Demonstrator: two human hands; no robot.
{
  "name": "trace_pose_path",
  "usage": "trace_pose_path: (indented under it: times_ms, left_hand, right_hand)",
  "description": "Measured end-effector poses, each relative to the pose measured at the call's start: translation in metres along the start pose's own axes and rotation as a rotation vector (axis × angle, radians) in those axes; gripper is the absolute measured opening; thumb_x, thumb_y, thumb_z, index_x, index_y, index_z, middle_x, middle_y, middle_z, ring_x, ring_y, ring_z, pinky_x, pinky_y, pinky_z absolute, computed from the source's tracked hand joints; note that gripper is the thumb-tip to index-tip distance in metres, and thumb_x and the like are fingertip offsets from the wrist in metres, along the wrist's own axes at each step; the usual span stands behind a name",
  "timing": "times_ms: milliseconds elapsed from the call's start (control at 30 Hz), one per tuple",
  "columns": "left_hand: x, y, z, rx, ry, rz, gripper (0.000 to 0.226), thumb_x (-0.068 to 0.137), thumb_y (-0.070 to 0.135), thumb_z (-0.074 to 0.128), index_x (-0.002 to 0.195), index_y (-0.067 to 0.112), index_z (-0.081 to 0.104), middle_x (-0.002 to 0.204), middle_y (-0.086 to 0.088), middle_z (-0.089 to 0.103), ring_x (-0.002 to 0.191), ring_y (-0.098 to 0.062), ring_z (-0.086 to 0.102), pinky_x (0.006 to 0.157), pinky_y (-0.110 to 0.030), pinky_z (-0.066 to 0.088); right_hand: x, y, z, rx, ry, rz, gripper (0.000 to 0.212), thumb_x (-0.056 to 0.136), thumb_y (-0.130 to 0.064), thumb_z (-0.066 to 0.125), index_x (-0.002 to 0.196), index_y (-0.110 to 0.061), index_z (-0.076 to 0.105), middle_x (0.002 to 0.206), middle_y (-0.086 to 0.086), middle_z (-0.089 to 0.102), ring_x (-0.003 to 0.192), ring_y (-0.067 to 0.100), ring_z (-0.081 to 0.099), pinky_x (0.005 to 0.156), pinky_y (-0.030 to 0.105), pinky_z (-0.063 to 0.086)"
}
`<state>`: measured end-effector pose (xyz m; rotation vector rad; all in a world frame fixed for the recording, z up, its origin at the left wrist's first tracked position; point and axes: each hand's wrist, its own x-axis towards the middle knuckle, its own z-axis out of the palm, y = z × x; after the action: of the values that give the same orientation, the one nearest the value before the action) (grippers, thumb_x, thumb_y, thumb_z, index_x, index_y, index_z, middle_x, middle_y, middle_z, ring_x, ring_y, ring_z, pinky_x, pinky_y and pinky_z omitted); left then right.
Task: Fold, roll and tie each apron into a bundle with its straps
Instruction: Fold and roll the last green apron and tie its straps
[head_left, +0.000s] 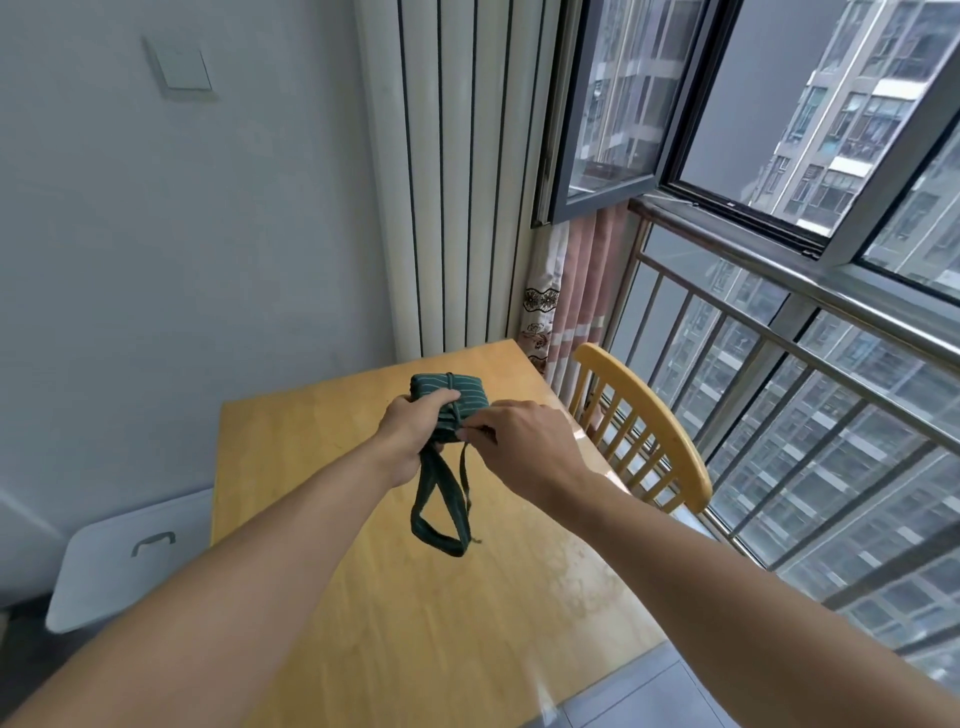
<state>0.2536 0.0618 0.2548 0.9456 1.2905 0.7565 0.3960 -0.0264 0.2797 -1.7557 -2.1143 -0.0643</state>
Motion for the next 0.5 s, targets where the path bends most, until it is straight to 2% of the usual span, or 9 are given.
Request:
trace_pose_path:
  times_ms: [67, 133, 200, 233, 300, 367, 433, 500]
  left_hand:
    - [0.000, 0.004, -0.003, -0.053, 0.008, -0.009, 0.042, 0.085, 0.035, 0.076, 0.113, 0.005, 0.067, 0.094, -0.012, 0.070, 0.075, -0.023, 0.059, 0.061, -0.033, 0.044]
    - [-0.001, 0.007, -0.006, -0.100, -0.047, -0.033, 0.036, 0.088, 0.032, 0.075, 0.112, 0.005, 0.069, 0.094, -0.012, 0.069, 0.076, -0.023, 0.058, 0.065, -0.033, 0.045]
    - [-0.005, 0.011, -0.007, -0.134, -0.103, -0.030, 0.033, 0.090, 0.029, 0.074, 0.112, 0.005, 0.069, 0.090, -0.009, 0.068, 0.072, -0.020, 0.057, 0.062, -0.031, 0.044]
    - [-0.007, 0.013, -0.007, -0.148, -0.131, -0.025, 0.030, 0.091, 0.027, 0.073, 0.111, 0.006, 0.068, 0.087, -0.008, 0.068, 0.069, -0.018, 0.057, 0.061, -0.029, 0.044]
    - [-0.011, 0.016, -0.007, -0.164, -0.191, -0.028, 0.027, 0.092, 0.027, 0.072, 0.111, 0.008, 0.067, 0.086, -0.006, 0.067, 0.067, -0.016, 0.057, 0.060, -0.028, 0.044]
    - [-0.014, 0.019, -0.007, -0.159, -0.231, -0.025, 0.031, 0.092, 0.028, 0.071, 0.116, 0.008, 0.066, 0.085, -0.006, 0.068, 0.067, -0.015, 0.057, 0.060, -0.027, 0.044]
    - [-0.015, 0.020, -0.006, -0.149, -0.247, -0.022, 0.029, 0.093, 0.028, 0.071, 0.115, 0.008, 0.067, 0.082, -0.004, 0.070, 0.066, -0.014, 0.060, 0.061, -0.027, 0.046]
    - [-0.015, 0.021, -0.005, -0.144, -0.252, -0.023, 0.028, 0.093, 0.027, 0.072, 0.113, 0.008, 0.067, 0.077, -0.003, 0.071, 0.063, -0.013, 0.059, 0.060, -0.027, 0.046]
  right_hand:
    - [-0.008, 0.002, 0.000, 0.296, -0.084, 0.136, 0.028, 0.097, -0.047, 0.062, 0.107, -0.028, 0.078, 0.095, -0.010, 0.076, 0.079, 0.009, 0.067, 0.069, 0.030, 0.058]
    - [-0.010, 0.012, -0.004, 0.703, -0.371, 0.303, 0.031, 0.092, -0.051, 0.065, 0.098, -0.025, 0.081, 0.093, -0.007, 0.078, 0.083, 0.010, 0.071, 0.079, 0.033, 0.059]
    - [-0.013, 0.024, 0.000, 0.776, -0.617, 0.342, 0.035, 0.087, -0.058, 0.063, 0.091, -0.028, 0.080, 0.098, -0.008, 0.078, 0.096, 0.012, 0.071, 0.094, 0.037, 0.056]
    - [-0.015, 0.029, 0.006, 0.737, -0.649, 0.352, 0.036, 0.085, -0.059, 0.065, 0.089, -0.026, 0.079, 0.098, -0.007, 0.078, 0.098, 0.013, 0.071, 0.097, 0.041, 0.055]
    - [-0.017, 0.033, 0.017, 0.671, -0.541, 0.406, 0.039, 0.081, -0.058, 0.073, 0.094, -0.022, 0.072, 0.099, -0.003, 0.075, 0.096, 0.015, 0.068, 0.096, 0.045, 0.056]
    - [-0.017, 0.032, 0.021, 0.717, -0.429, 0.413, 0.047, 0.079, -0.056, 0.077, 0.113, -0.025, 0.066, 0.111, -0.005, 0.070, 0.101, 0.013, 0.066, 0.095, 0.042, 0.056]
    - [-0.016, 0.025, 0.018, 0.803, -0.425, 0.379, 0.051, 0.086, -0.052, 0.072, 0.130, -0.029, 0.063, 0.124, -0.008, 0.066, 0.111, 0.011, 0.063, 0.099, 0.037, 0.053]
    - [-0.015, 0.020, 0.018, 0.847, -0.420, 0.370, 0.040, 0.092, -0.048, 0.068, 0.127, -0.027, 0.068, 0.123, -0.012, 0.067, 0.114, 0.008, 0.062, 0.101, 0.035, 0.049]
